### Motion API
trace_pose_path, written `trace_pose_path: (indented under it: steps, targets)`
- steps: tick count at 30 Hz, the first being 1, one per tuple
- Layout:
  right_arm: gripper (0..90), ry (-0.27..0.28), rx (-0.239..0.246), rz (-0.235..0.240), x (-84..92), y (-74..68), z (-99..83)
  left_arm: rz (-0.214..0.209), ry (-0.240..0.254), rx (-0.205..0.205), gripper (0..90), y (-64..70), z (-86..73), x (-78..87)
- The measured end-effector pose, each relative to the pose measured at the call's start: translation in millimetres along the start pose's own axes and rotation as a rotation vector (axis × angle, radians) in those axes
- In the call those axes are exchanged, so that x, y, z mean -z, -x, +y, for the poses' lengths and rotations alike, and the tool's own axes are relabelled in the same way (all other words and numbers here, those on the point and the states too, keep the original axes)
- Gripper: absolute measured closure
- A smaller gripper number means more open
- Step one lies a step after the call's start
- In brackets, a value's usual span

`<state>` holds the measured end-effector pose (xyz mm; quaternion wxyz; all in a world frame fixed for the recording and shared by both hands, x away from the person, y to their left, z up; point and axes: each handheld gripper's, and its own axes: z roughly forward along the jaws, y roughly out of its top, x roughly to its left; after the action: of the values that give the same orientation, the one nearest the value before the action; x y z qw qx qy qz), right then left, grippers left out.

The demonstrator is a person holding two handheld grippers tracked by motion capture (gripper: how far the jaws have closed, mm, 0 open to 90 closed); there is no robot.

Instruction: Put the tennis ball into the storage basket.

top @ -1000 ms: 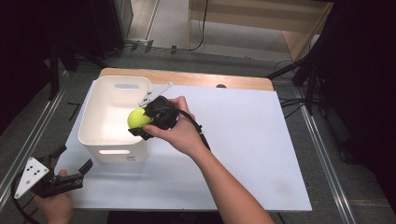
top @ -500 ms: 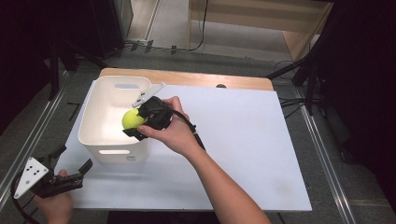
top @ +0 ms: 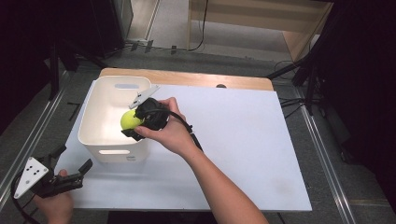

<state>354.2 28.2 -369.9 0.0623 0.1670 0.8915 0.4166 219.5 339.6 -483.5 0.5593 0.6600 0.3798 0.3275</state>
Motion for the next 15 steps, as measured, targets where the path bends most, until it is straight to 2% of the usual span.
trace_pose_path:
  steps: [5, 12, 15]
  targets:
    - [23.5, -0.005, -0.022, -0.001, -4.5, 1.8, -2.7, -0.004, 0.006, 0.01, 0.0, -0.3, -0.1, 0.5]
    - [23.4, -0.023, -0.01, -0.001, -11.5, 2.1, -5.5, -0.005, 0.009, 0.013, 0.0, -0.6, -0.1, 0.4]
    - [23.4, -0.02, -0.025, 0.007, -13.0, 3.5, -7.3, -0.005, 0.008, 0.014, 0.0, -0.3, -0.1, 0.2]
